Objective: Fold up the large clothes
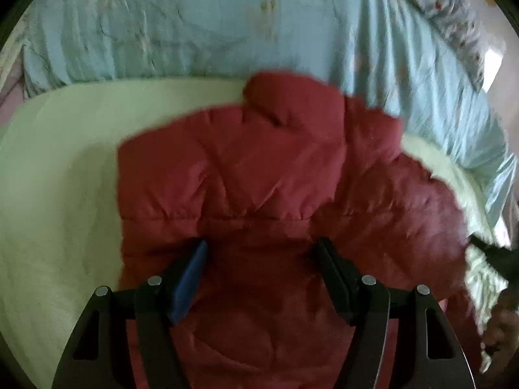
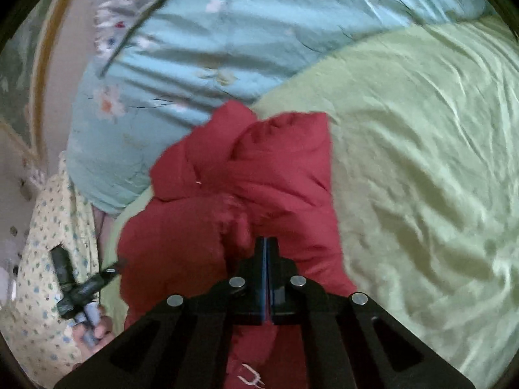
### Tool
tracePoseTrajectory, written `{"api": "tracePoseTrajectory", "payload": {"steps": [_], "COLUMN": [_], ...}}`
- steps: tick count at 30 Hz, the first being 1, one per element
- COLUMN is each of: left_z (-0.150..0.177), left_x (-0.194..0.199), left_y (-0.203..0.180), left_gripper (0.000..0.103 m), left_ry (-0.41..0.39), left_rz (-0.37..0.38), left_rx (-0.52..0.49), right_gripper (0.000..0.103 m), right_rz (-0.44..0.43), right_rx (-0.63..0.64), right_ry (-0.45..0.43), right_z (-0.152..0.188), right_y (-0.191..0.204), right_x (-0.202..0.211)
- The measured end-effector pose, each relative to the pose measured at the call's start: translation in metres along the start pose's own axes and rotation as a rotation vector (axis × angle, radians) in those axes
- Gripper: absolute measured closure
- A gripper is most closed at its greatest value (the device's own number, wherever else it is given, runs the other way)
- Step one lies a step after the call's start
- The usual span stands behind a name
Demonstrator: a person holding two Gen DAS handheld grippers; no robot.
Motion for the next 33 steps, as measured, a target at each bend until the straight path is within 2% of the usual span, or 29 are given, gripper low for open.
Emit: {"api": "tracePoseTrajectory", "payload": {"steps": [4,6,9,12,14,17,19,20,22,24,33], "left_z": [0.009,0.013,0.018,0.018,0.021,0.025,0.028,0.031,0.039,0.044,0.057], "left_x": [-0.014,-0.017,-0.018,-0.008,0.016,0.040,0.036,0.023,0.002,0.001,0.009], "left_y": [-0.011,-0.018,-0.017,-0.013,-0.010,-0.010,-0.002,0.009,0.030,0.045,0.040], "left_gripper": [0.035,0.035,0.035,0.035,0.036,0.036,0.036,0.034,0.033,0.033,0.031], "left_ry": [-0.006,-0.006,-0.001,-0.006,-0.043,-0.116,-0.093,-0.040,0.027,0.014,-0.010], "left_rz": [-0.012,-0.019,-0.038,-0.033,-0.030,-0.058,-0.106,-0.143,-0.093,-0.019,-0.061], "left_rx": [-0.026,-0.046,-0.079,-0.082,-0.086,-0.112,-0.105,-0.088,-0.030,0.027,-0.004], "right_gripper": [0.097,0.097,0.097,0.097,0.103,0.103,0.103,0.103,0.103,0.103,0.103], "right_rz": [-0.042,-0.033,-0.018,0.151,0.197,0.137,0.127,0.134,0.153,0.154,0.193], "right_rx": [0.185,0.267,0.351,0.339,0.281,0.151,0.125,0.134,0.154,0.156,0.183], "right_ry": [-0.046,-0.066,-0.036,0.068,0.120,0.146,0.150,0.148,0.145,0.150,0.157], "right_z": [0.010,0.017,0.026,0.031,0.032,0.023,0.021,0.022,0.024,0.026,0.028], "right_y": [0.049,0.071,0.092,0.080,0.057,0.034,0.030,0.031,0.034,0.036,0.039], "right_x": [0.004,0.001,-0.019,-0.050,-0.066,-0.073,-0.073,-0.074,-0.074,-0.075,-0.074]}}
Point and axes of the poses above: each gripper's, at about its wrist camera, not at the fingertips, and x roughly against the way its jaws point, y to its left, z to its underside, the point moved 1 cm from there along -x, roughly the way its jaws point, and after that the axes turned 4 degrees about z, right-handed, at the moved point
